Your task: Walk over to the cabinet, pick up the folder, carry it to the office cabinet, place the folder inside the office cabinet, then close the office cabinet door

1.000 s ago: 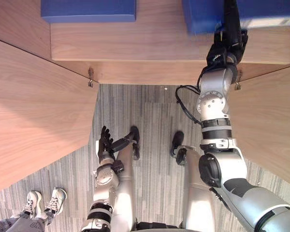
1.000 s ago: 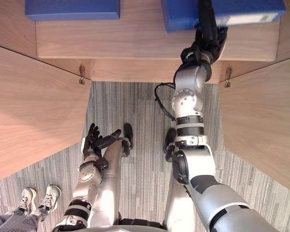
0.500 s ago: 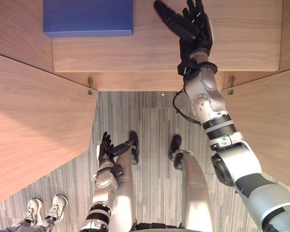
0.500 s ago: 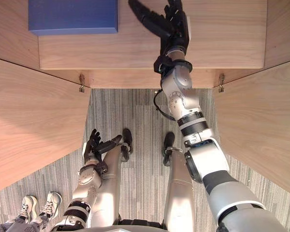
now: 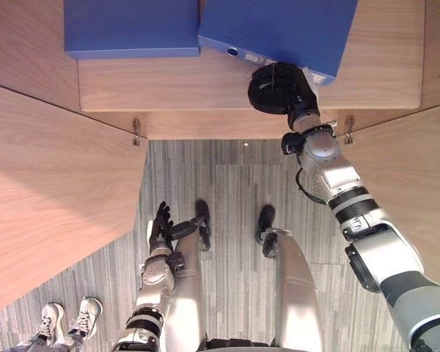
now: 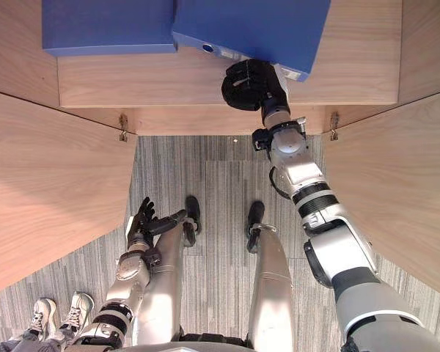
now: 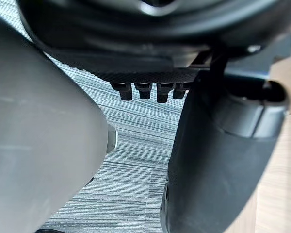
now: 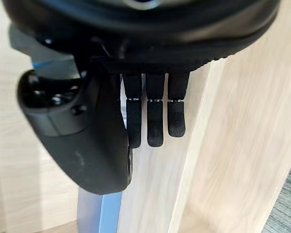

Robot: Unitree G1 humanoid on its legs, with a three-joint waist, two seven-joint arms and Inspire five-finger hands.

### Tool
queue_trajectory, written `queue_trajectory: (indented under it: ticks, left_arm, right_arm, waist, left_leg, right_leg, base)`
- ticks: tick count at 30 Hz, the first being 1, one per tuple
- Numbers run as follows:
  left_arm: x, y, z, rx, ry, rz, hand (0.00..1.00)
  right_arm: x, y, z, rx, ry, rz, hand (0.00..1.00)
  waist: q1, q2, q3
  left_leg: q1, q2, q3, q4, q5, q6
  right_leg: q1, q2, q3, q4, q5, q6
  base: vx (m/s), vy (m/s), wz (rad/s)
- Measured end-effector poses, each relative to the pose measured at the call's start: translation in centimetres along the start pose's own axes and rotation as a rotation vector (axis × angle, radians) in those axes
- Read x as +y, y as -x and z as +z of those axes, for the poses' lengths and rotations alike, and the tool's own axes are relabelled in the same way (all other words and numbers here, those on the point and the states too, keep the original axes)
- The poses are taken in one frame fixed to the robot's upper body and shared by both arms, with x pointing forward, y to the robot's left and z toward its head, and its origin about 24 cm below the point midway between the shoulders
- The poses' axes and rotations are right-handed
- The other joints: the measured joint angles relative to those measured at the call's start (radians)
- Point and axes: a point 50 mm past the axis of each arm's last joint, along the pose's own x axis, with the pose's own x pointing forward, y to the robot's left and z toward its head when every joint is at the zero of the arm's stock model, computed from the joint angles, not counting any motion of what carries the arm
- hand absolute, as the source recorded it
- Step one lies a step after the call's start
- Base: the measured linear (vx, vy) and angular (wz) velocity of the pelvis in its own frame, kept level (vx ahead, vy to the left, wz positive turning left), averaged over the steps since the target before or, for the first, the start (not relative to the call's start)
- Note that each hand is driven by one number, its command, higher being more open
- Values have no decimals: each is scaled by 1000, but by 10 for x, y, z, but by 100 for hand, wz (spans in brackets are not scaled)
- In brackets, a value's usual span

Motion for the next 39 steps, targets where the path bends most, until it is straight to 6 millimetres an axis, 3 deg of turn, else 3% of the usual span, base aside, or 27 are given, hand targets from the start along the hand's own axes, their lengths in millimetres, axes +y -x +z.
queue_trajectory:
  ticks: [5,13,17,27,30,33,37,38,39]
  left_arm:
    - [2,-1,1,-3,17,2,100]
    - [-1,-2,5,-22,48,21,100]
    - [-7,-3,10,-40,60,29,100]
    - [-14,0,10,-45,87,46,100]
    - [-18,1,9,-39,99,40,100]
    - [-15,5,5,-30,102,34,100]
    - [-3,14,-11,16,78,34,100]
    - [7,19,-21,50,53,43,100]
    - [11,21,-25,69,40,45,100]
  right_arm:
    - [6,-4,8,-18,-20,-10,0]
    - [15,-25,37,-56,53,-138,0]
    - [-7,-32,58,-86,83,-310,0]
    - [-48,-26,57,-34,-42,-574,0]
    - [-53,-7,63,-162,-59,-574,0]
    - [-30,28,56,-314,-58,-443,0]
    - [19,82,0,-256,-123,-217,0]
    - [40,107,-34,-137,-135,-129,0]
    - [45,120,-50,-75,-141,-104,0]
  waist:
    - [-3,0,-3]
    - [-1,0,-4]
    - [7,1,-4]
    - [2,1,-4]
    - [2,1,-4]
    - [-10,1,-4]
    - [-28,-10,-11]
    - [-35,-18,-24]
    - [-37,-19,-34]
  left_leg:
    - [-18,1,3,-1,0,0]
    - [-47,-6,-3,-10,14,0]
    - [-68,-33,-18,-52,52,-3]
    - [-66,-44,-25,-50,62,1]
    - [-37,-37,-14,-43,61,1]
    - [44,-25,1,-54,50,3]
    - [205,-19,30,-111,29,-9]
    - [271,-19,41,-154,33,-13]
    - [294,-20,42,-172,37,-15]
  right_leg:
    - [-22,0,2,1,0,0]
    - [-51,-4,-3,4,2,-3]
    - [-71,-28,-28,3,5,-6]
    - [-61,-40,-36,6,11,-5]
    - [-30,-37,-36,3,10,-5]
    - [52,-29,-35,-19,9,-4]
    - [200,-18,-22,-81,4,0]
    - [258,-12,-17,-124,7,5]
    - [282,-7,-16,-146,11,10]
  base:
    - [1,-5,-1]
    - [0,-15,4]
    - [-9,-20,26]
    - [-3,-4,4]
    - [0,0,0]
    - [28,-25,-6]
    - [6,-16,-11]
    - [39,-17,-13]
    - [81,-18,-12]
